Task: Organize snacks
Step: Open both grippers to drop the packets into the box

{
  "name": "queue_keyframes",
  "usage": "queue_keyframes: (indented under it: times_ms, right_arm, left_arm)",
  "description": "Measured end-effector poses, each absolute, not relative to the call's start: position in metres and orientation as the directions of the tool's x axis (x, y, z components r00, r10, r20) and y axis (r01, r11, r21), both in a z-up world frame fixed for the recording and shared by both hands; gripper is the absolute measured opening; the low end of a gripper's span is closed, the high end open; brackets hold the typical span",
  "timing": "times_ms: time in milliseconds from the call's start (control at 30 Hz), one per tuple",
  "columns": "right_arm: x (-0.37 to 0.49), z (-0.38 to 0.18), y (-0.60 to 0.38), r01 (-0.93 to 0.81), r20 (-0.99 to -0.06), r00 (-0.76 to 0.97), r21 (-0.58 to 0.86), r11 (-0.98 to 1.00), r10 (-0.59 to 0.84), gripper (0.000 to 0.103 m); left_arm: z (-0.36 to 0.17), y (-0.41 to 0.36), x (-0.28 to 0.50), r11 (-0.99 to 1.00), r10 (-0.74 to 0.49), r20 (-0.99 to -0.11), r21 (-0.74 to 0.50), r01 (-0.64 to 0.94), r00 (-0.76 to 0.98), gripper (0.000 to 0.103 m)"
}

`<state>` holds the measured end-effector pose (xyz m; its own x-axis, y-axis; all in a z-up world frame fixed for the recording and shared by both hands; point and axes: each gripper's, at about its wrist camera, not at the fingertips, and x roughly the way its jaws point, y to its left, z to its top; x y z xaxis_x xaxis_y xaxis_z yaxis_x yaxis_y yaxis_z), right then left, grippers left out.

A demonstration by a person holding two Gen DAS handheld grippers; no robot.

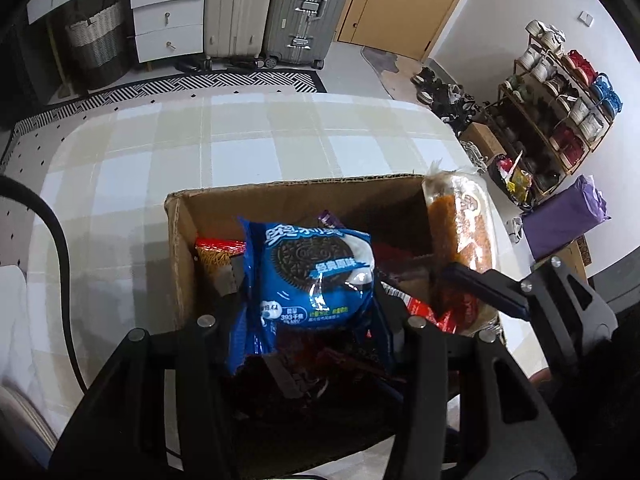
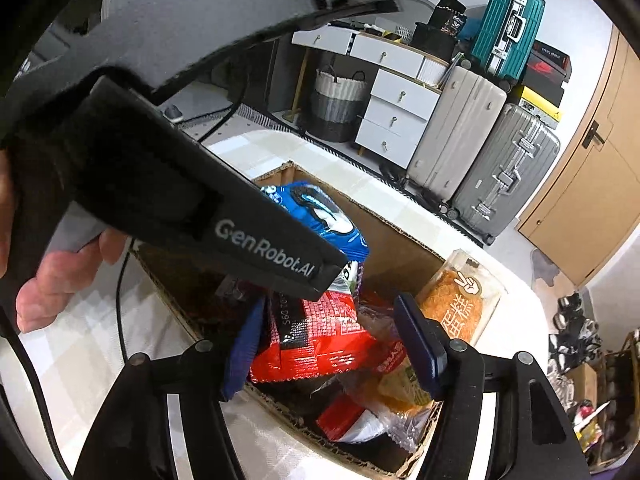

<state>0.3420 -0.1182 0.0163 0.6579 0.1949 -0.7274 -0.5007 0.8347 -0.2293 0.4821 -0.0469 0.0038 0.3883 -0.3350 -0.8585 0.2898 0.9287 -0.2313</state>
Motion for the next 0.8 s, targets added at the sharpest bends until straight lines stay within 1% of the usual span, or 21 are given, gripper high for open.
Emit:
queue_keyframes:
  times_ms: [67,167,233,267,300,433,500,667,733,800]
  right_arm:
    - [0.34,0.017,-0.115,-0.503,-0.727,0.663,-0.258,0.825,0.178,0.067]
    - [0.337,0.017,-0.116,-0.505,-0.725,0.665,-0.261,0.823,0.179,0.067]
    - [0.335,0.019,-0.118,-0.497,-0.72,0.67,-0.252,0.831,0.182,0.073]
    - [0.334,0.019,-0.119,-0.488,-0.712,0.678,-0.253,0.835,0.181,0.08]
    - [0.335,0.02,-0.121,-0.472,-0.698,0.694,-0.256,0.844,0.176,0.083]
    - [0.336,0.022,-0.121,-0.457,-0.681,0.708,-0.236,0.858,0.19,0.083]
    - [0.337,0.021,-0.125,-0.463,-0.677,0.705,-0.213,0.86,0.211,0.083]
    - [0.337,0.025,-0.131,-0.474,-0.666,0.695,-0.141,0.869,0.271,0.083]
    - [0.337,0.028,-0.135,-0.477,-0.659,0.688,-0.094,0.874,0.305,0.083]
    - [0.336,0.03,-0.134,-0.475,-0.658,0.686,-0.083,0.876,0.31,0.083]
  left_arm:
    - [0.004,-0.046,0.483,0.929,-0.334,-0.861,-0.231,0.29,0.384,0.046]
    - [0.008,-0.047,0.482,0.929,-0.326,-0.865,-0.218,0.299,0.382,0.046]
    - [0.011,-0.047,0.482,0.932,-0.318,-0.866,-0.21,0.296,0.386,0.046]
    - [0.011,-0.046,0.483,0.932,-0.319,-0.865,-0.213,0.294,0.387,0.046]
    - [0.012,-0.045,0.483,0.931,-0.324,-0.866,-0.22,0.292,0.381,0.046]
    - [0.017,-0.041,0.486,0.929,-0.336,-0.863,-0.239,0.282,0.378,0.047]
    - [0.019,-0.041,0.486,0.93,-0.33,-0.864,-0.229,0.288,0.38,0.049]
    - [0.029,-0.036,0.484,0.941,-0.31,-0.849,-0.209,0.266,0.428,0.049]
    - [0.032,-0.03,0.484,0.942,-0.318,-0.84,-0.226,0.248,0.44,0.049]
    - [0.031,-0.027,0.485,0.94,-0.329,-0.839,-0.245,0.238,0.433,0.049]
